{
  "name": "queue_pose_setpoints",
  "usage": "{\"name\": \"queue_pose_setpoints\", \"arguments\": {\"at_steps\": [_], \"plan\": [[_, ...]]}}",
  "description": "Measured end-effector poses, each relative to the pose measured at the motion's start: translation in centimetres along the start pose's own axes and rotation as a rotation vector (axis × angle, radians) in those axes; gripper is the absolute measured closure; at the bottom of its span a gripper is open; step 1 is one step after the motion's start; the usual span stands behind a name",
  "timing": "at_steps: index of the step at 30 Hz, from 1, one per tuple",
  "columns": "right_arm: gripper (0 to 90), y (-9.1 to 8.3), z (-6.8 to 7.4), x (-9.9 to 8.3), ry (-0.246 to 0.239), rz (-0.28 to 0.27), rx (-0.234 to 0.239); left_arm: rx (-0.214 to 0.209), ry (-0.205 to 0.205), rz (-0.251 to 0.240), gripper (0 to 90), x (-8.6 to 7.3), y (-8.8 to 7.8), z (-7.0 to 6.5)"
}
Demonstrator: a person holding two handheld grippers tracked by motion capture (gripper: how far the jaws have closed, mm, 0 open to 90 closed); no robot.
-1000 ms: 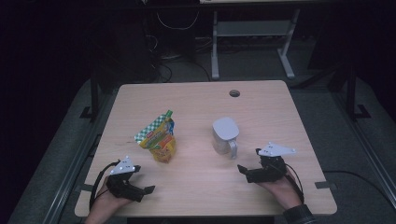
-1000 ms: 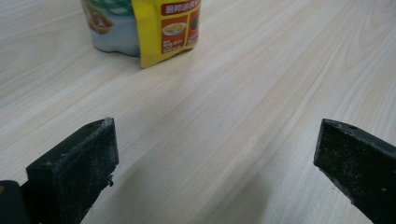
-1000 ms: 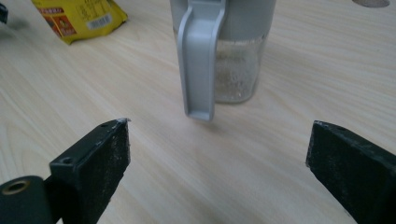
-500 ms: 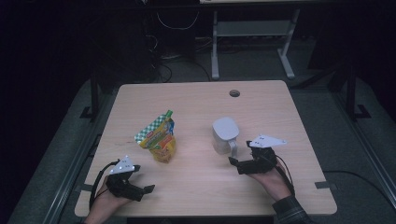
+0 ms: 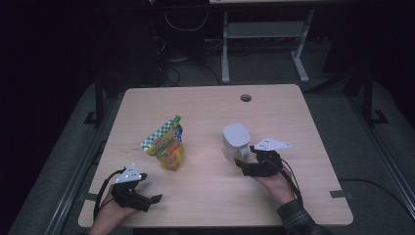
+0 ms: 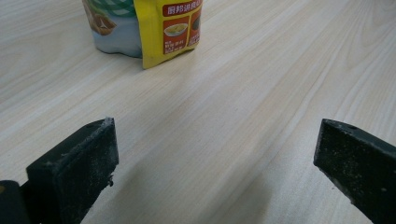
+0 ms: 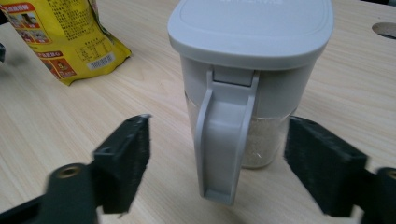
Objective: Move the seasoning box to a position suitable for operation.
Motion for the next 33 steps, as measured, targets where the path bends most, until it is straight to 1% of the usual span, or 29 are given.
{"name": "queue_pose_setpoints", "arguments": {"at_steps": [1,2,3,4,5,6,7,9,14,19,22,25,26,30,33], "plan": [[33.5,-0.01,-0.03,-0.08,0.006,0.004,-0.009,0.001,0.0,0.001,0.0,-0.01,0.01,0.0],[36.4,0.01,-0.08,-0.11,0.008,0.005,-0.012,0.002,0.001,0.003,0.0,-0.03,0.02,0.02],[36.4,0.01,-0.08,-0.11,0.008,0.005,-0.012,0.001,0.003,0.005,0.0,-0.05,0.05,0.06],[42.1,0.0,-0.23,-0.21,0.02,0.014,-0.015,0.002,0.004,0.012,0.0,-0.11,0.06,0.1],[42.1,0.0,-0.23,-0.21,0.02,0.014,-0.015,0.002,0.005,0.014,0.0,-0.12,0.08,0.13],[46.0,-0.01,-0.41,-0.24,0.017,0.012,-0.02,0.003,0.006,0.014,0.0,-0.1,0.08,0.14],[46.0,-0.01,-0.41,-0.24,0.017,0.012,-0.02,0.005,0.006,0.016,0.0,-0.1,0.07,0.14],[52.2,-0.06,-0.35,-0.25,0.015,0.011,-0.013,0.003,0.004,0.014,0.0,-0.11,0.1,0.11],[55.3,-0.01,-0.08,-0.28,0.009,0.018,-0.008,0.002,0.003,0.014,0.0,-0.12,0.1,0.13],[59.0,0.33,0.08,-0.14,0.003,0.026,-0.022,0.0,-0.004,0.01,0.0,-0.11,0.13,0.0],[60.8,0.47,0.11,-0.13,0.009,0.029,-0.025,0.0,0.0,0.015,0.0,-0.12,0.11,0.1],[61.5,0.69,0.17,-0.15,0.001,0.034,-0.023,-0.004,-0.003,0.011,0.0,-0.08,0.13,-0.04],[63.9,0.75,0.29,-0.21,-0.001,0.042,-0.026,-0.003,-0.002,0.013,0.0,-0.08,0.12,-0.05],[66.9,0.75,0.32,-0.24,-0.002,0.044,-0.025,-0.003,-0.003,0.011,0.0,-0.08,0.16,-0.02],[67.6,0.72,0.32,-0.23,-0.016,0.035,-0.031,-0.005,-0.001,0.012,0.0,-0.07,0.18,-0.04]]}}
Point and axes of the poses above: each handheld gripper's, and its own axes: y roughly forward along the jaws, x roughly out of its top, z roughly to its left, the point moved 8 cm from there along y, roughly forward along the jaws, and after that the axes turned 13 degrees about -x, right-handed, at the moved point
